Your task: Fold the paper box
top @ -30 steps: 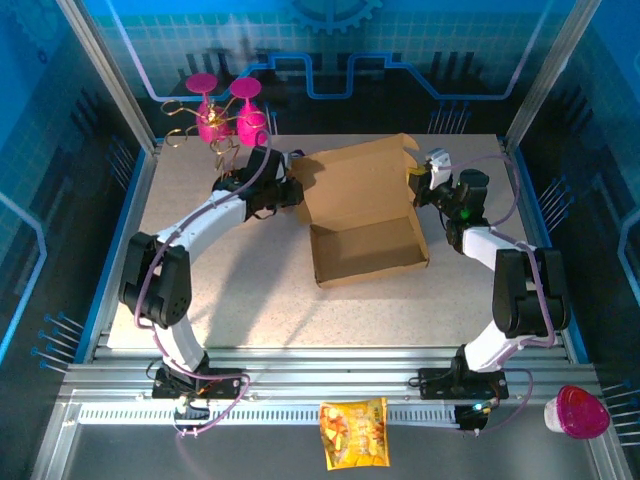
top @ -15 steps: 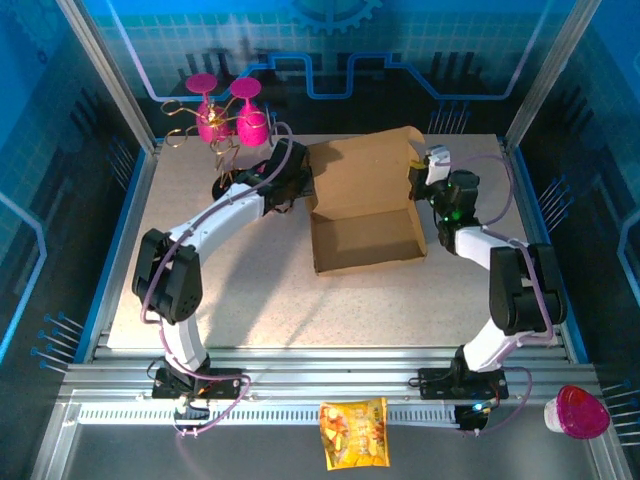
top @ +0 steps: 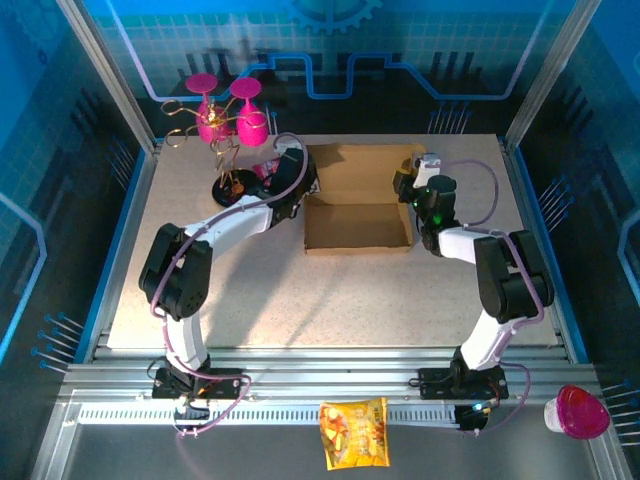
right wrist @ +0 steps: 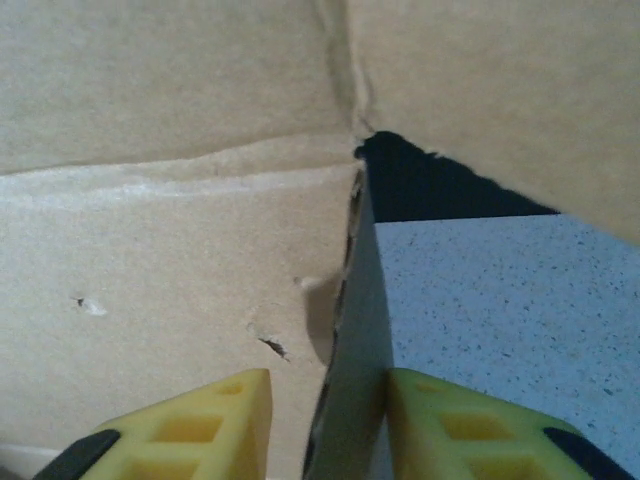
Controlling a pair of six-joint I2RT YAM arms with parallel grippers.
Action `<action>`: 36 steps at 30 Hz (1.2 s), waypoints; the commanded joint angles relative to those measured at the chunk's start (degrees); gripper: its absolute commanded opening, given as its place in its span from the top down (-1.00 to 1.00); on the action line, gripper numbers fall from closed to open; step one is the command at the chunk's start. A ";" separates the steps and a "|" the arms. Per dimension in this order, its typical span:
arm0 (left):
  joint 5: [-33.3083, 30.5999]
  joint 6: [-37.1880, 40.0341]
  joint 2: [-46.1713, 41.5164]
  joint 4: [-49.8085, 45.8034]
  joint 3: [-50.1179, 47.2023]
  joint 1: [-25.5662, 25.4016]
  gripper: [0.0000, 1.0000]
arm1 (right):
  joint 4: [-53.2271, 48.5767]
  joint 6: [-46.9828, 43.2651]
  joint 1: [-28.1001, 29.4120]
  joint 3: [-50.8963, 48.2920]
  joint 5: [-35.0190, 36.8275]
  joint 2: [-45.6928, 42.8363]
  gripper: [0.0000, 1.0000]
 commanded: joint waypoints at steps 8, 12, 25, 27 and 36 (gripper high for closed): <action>-0.02 1.76 -2.63 18.27 -12.70 -3.14 1.00 | -16.90 13.31 1.03 4.16 -4.77 -7.84 0.06; -0.41 -0.36 -3.68 21.33 -16.47 -3.29 1.00 | -19.78 16.83 0.97 4.27 -7.03 -9.20 0.09; -3.19 0.55 -4.83 23.35 -20.90 -6.57 1.00 | -28.61 22.25 1.89 -1.86 -8.09 -18.57 -0.02; -4.11 1.21 -5.14 23.35 -21.08 -7.11 1.00 | -31.11 23.04 1.93 -2.35 -7.56 -20.47 -0.02; -8.82 3.34 -5.11 22.53 -20.74 -9.19 1.00 | -45.77 26.05 4.07 -3.37 -5.24 -31.37 -0.17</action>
